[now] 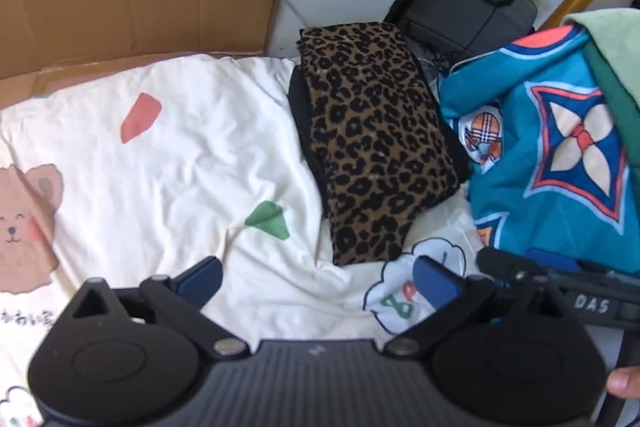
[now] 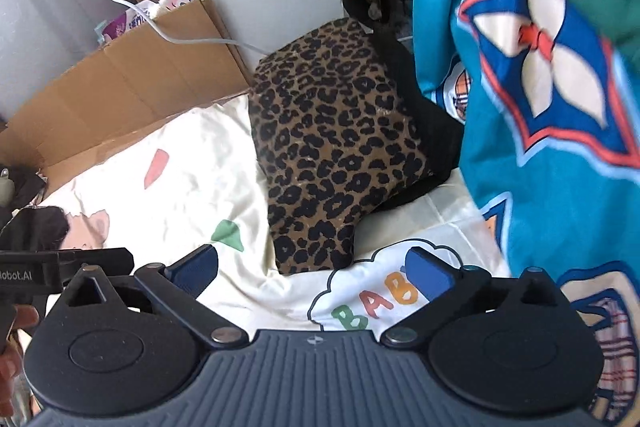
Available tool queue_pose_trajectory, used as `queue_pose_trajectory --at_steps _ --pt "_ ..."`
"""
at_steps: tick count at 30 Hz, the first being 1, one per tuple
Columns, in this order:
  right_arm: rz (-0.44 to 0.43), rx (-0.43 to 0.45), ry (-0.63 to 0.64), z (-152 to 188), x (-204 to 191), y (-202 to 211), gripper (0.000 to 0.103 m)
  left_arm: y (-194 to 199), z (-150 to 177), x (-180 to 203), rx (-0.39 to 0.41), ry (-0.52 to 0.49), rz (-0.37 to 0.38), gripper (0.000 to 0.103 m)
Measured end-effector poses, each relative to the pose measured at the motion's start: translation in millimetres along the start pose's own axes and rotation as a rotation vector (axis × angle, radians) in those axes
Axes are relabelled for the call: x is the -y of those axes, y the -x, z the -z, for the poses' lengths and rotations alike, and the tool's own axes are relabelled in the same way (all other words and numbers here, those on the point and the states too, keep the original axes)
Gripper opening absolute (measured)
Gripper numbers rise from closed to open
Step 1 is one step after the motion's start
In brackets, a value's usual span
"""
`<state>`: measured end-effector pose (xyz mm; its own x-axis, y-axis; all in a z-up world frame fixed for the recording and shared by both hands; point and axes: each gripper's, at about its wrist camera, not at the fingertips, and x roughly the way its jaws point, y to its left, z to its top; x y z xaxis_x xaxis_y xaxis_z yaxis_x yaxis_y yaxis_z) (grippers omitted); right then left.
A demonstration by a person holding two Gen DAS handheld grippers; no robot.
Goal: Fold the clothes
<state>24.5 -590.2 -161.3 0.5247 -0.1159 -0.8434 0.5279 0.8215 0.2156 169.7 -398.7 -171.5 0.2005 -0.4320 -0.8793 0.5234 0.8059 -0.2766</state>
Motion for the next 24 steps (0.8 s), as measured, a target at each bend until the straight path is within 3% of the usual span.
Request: queue_pose_trajectory --at_steps 7,18,24 --pt "-0.026 -0.011 -0.023 -18.7 -18.9 42.3 0.103 42.4 -14.3 -3.5 -0.002 0.022 -0.052 0.103" --pt "0.033 -0.008 -0.115 -56.6 -47.9 110.0 0.103 121.9 -28.4 -2.0 0.012 0.010 -0.090 0.103" --pt "0.039 0.000 -0.103 -63.0 -67.5 145.2 0.103 167.2 -34.8 -8.5 0.027 0.014 -0.121 0.103"
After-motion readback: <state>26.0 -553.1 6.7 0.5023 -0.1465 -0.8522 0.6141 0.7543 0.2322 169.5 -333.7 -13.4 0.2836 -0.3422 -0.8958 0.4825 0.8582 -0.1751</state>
